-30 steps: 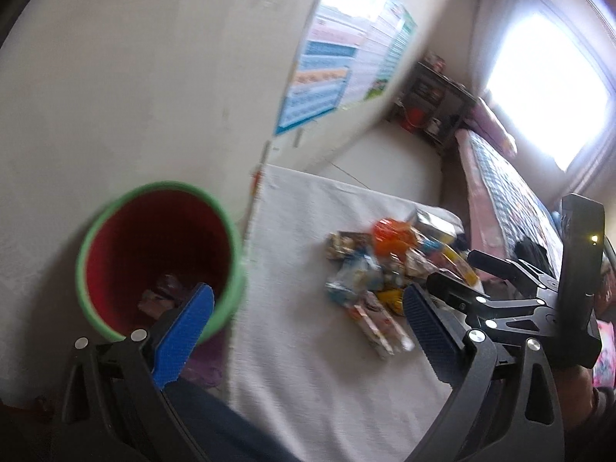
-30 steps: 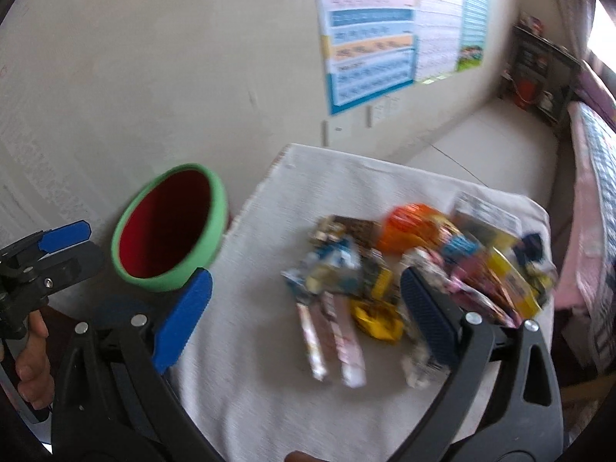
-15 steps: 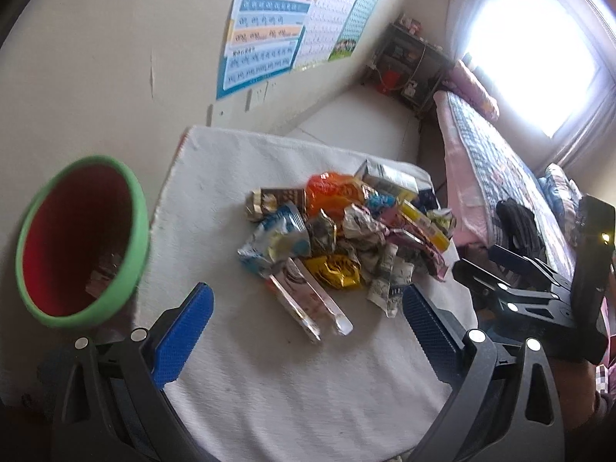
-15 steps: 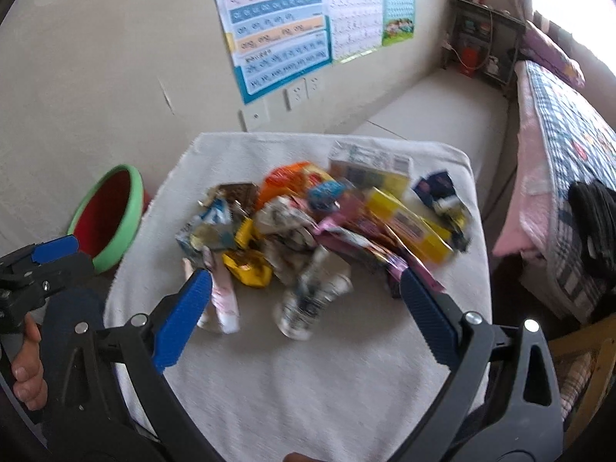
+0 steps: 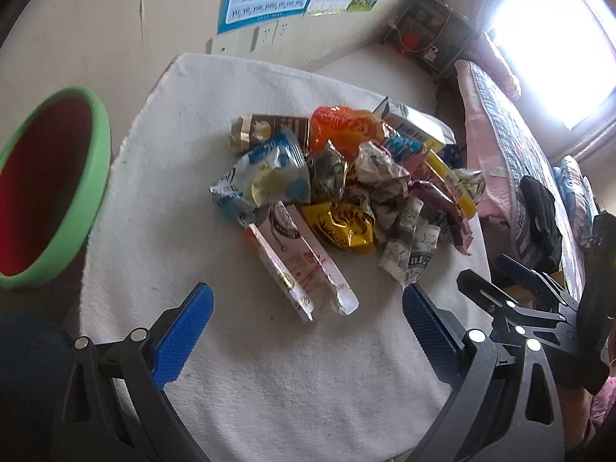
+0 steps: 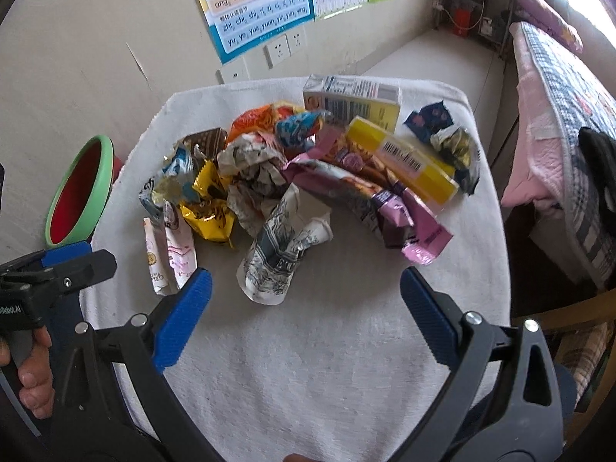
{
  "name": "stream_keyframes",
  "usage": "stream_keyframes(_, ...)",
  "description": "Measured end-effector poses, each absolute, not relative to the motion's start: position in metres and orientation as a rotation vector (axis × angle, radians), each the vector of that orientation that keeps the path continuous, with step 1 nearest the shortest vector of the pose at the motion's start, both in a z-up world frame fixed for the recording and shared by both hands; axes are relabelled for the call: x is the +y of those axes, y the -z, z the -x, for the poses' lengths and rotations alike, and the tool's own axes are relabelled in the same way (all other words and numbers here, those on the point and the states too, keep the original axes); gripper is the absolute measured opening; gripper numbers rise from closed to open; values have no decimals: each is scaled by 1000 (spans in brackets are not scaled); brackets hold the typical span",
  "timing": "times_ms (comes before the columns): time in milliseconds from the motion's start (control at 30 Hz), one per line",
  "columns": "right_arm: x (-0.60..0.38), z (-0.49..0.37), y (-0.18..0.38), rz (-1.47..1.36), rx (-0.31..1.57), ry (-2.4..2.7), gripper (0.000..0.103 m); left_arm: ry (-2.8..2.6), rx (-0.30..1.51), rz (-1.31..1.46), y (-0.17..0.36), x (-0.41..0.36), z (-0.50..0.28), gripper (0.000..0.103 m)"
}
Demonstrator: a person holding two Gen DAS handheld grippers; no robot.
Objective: Collect trash
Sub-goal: 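Move both open tools back over the wrapper pile, then grasp a white ice-cream wrapper with the left tool while the right tool grasps a paper cup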
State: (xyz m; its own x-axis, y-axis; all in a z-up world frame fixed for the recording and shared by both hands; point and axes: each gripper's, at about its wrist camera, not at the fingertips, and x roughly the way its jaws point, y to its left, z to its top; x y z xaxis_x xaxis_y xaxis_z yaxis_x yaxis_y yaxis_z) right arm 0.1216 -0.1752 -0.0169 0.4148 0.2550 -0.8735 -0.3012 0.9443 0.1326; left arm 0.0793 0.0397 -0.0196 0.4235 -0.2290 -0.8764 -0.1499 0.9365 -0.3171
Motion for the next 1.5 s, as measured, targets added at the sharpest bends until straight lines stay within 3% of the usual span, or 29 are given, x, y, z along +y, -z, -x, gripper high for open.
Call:
stream_keyframes(633, -164, -143, 60, -24, 1185, -309, 97, -14, 1266, 539, 69, 53, -107, 93)
stream_keyframes(833, -159, -156, 68, -72, 1206, -300, 96, -31, 1296, 549, 78, 50, -118, 85)
stream_keyframes(933, -154, -160, 70, -77, 1211, -301, 96, -33, 1318, 546, 84, 47, -120, 76)
stream_keyframes(1033, -151, -162, 73, -79, 1222, -309, 83, -22, 1337, 565, 90, 46, -120, 65)
stream_keyframes(1100, -151, -163, 75, -91, 1231, -310, 64, -8, 1341, 573, 93, 46, -121, 61)
stream_keyframes(1233, -147, -164, 75, -118, 1235, -350, 40, 55, 1338, 600, 93, 45, -121, 40)
stream_keyframes(1500, -150, -156, 69, -125, 1236, -363, 37, 76, 1324, 571, 84, 40, -116, 36)
